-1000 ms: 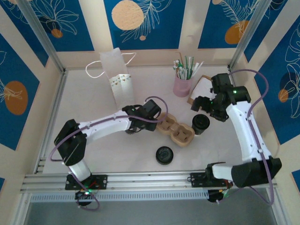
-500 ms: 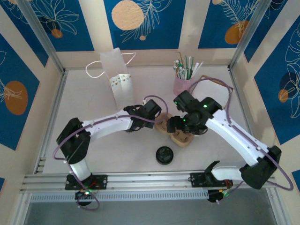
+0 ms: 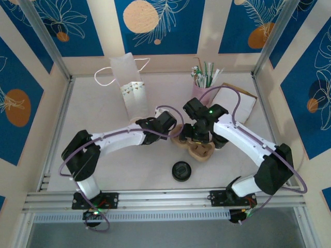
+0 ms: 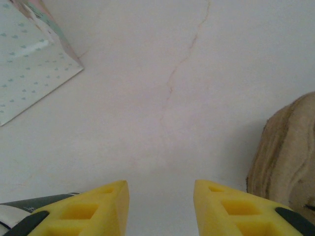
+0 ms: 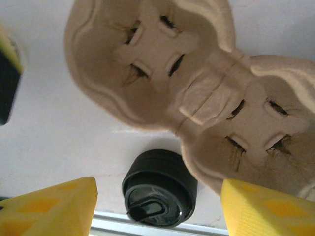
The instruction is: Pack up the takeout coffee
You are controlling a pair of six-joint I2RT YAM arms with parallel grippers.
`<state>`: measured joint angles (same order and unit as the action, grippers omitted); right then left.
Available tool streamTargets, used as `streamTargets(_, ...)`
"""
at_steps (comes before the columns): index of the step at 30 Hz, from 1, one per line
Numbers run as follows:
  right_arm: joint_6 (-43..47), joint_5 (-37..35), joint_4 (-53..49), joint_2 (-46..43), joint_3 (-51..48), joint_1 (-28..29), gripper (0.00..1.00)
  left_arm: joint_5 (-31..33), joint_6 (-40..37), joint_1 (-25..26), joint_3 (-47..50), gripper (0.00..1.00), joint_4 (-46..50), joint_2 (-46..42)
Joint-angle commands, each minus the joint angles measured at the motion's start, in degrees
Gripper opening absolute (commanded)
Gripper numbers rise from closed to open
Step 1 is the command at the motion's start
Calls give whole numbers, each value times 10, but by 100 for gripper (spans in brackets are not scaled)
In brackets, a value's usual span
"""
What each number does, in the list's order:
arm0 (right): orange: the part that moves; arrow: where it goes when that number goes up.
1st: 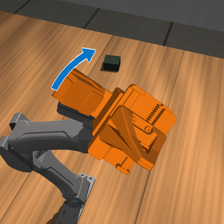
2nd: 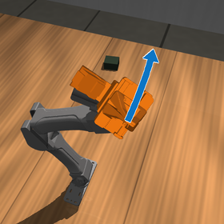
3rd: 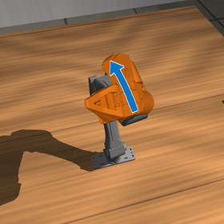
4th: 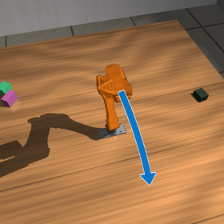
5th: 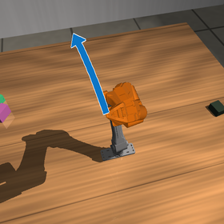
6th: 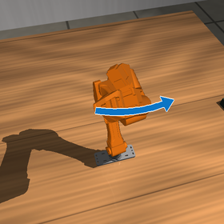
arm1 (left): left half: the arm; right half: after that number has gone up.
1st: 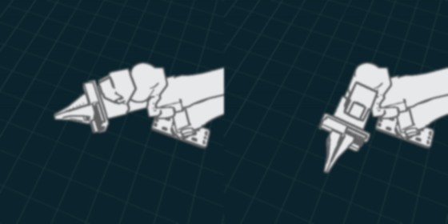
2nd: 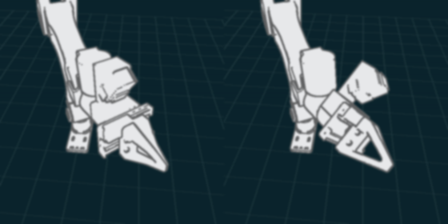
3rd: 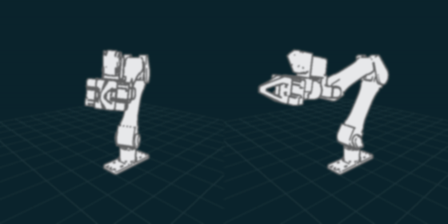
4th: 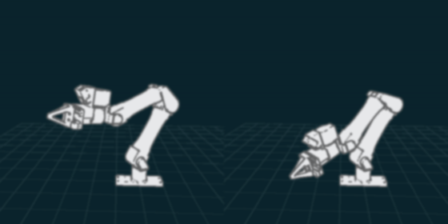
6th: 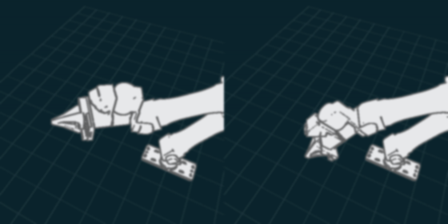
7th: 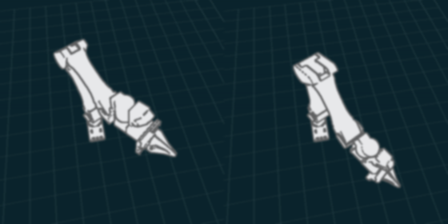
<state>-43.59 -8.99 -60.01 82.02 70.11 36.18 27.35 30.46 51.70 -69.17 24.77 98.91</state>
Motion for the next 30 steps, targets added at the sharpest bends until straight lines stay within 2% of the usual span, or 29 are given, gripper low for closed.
streamTargets(1,-13,-6,20,16,-14,-14,68,-44,23,-25,61,39,60,36)
streamTargets(12,-25,-4,76,72,-51,-44,68,-38,21,-40,94,39,60,14)
streamTargets(20,-46,11,120,113,-60,-39,67,-26,22,-53,134,39,66,-23)
streamTargets(30,-57,4,157,183,-5,-27,66,-19,21,-65,160,39,78,-63)
